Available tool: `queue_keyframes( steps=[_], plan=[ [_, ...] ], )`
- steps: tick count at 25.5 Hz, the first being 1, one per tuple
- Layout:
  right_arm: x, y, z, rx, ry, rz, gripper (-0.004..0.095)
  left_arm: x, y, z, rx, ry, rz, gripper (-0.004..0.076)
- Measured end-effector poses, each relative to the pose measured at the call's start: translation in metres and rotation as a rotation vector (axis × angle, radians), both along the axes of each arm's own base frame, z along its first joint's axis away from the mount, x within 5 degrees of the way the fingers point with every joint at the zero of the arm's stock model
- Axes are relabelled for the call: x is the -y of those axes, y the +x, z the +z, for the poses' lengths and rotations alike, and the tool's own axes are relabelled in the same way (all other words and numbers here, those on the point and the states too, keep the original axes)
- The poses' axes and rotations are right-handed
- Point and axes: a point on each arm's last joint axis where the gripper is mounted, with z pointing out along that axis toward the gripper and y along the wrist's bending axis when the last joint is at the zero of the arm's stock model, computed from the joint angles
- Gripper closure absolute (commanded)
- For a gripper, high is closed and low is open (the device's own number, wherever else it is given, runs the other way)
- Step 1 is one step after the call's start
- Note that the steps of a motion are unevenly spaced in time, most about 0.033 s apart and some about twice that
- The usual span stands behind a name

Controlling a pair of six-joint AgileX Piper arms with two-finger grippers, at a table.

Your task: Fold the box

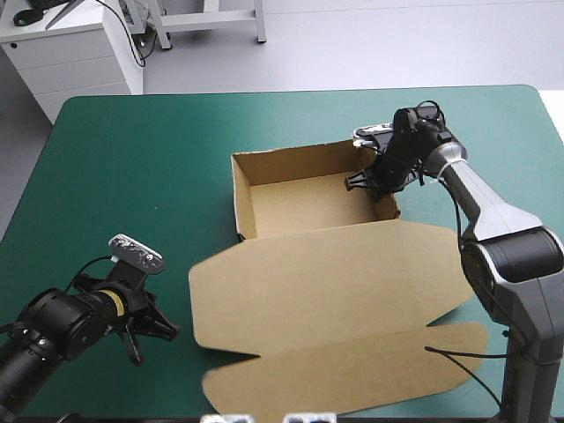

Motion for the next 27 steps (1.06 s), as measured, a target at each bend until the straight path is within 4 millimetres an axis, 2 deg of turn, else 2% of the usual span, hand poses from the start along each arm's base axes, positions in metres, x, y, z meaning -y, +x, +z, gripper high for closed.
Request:
queue_keyframes(
  steps=[3, 5, 8, 9, 10, 13, 17, 20, 23, 25, 27],
  plan=[
    [0.003, 0.005, 0.012, 0.054, -0.045, 0.029, 0.0927, 0.001, 0.001, 0.001, 0.014, -0.011, 0.003, 0.0731],
    [0.019, 0.016, 0.038, 0.15, -0.071, -0.001, 0.0927, 0.001, 0.001, 0.001, 0.016, -0.015, 0.006, 0.0731],
    [0.067, 0.03, 0.068, 0.253, -0.077, -0.109, 0.0927, 0.001, 0.001, 0.001, 0.017, -0.016, 0.007, 0.0731],
    [0.091, 0.033, 0.076, 0.276, -0.083, -0.164, 0.0927, 0.001, 0.001, 0.001, 0.017, -0.016, 0.007, 0.0731],
    [0.105, 0.034, 0.078, 0.283, -0.087, -0.194, 0.0927, 0.001, 0.001, 0.001, 0.017, -0.016, 0.007, 0.0731],
    [0.156, 0.033, 0.08, 0.285, -0.106, -0.305, 0.0927, 0.001, 0.001, 0.001, 0.017, -0.016, 0.007, 0.0731],
    [0.227, 0.022, 0.079, 0.27, -0.136, -0.461, 0.0927, 0.001, 0.001, 0.001, 0.017, -0.016, 0.007, 0.0731],
    [0.268, 0.013, 0.074, 0.252, -0.146, -0.557, 0.0927, 0.001, 0.001, 0.001, 0.016, -0.015, 0.007, 0.0731],
    [0.296, 0.006, 0.065, 0.221, -0.133, -0.624, 0.0927, 0.001, 0.002, 0.001, 0.021, -0.018, 0.006, 0.0731],
    [0.308, 0.003, 0.058, 0.198, -0.113, -0.653, 0.091, 0.002, 0.002, 0.002, 0.032, -0.023, 0.004, 0.0731],
    [0.314, 0.001, 0.053, 0.177, -0.103, -0.659, 0.0833, 0.002, 0.003, 0.002, 0.043, -0.029, 0.002, 0.0731]
  ],
)
